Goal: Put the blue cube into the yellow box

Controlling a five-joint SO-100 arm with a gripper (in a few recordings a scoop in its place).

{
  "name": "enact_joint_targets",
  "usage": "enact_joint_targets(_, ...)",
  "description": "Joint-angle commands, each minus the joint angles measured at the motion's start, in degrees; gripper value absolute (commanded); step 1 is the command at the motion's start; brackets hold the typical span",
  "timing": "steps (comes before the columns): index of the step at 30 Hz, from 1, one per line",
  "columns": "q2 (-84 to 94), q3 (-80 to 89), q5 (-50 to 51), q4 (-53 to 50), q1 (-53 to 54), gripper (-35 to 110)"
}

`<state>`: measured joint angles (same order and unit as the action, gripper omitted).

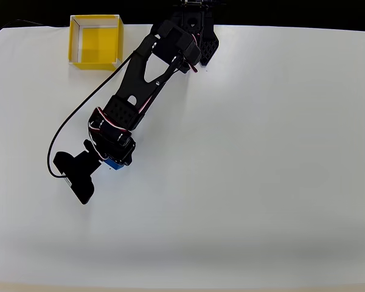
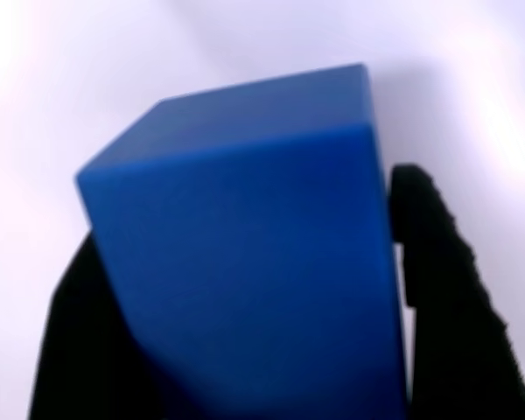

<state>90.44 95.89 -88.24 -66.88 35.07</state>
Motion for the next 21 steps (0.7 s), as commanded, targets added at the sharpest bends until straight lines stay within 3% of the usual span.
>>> enact_joint_targets(1, 18.7, 3.0, -1.0, -4.1, 8.8, 9)
enact_joint_targets(10, 34.8, 13.7, -7.2, -9.3, 30.1, 9)
enact_joint_targets(21, 39.4, 15.6, -10.5, -14.1, 50.3, 9)
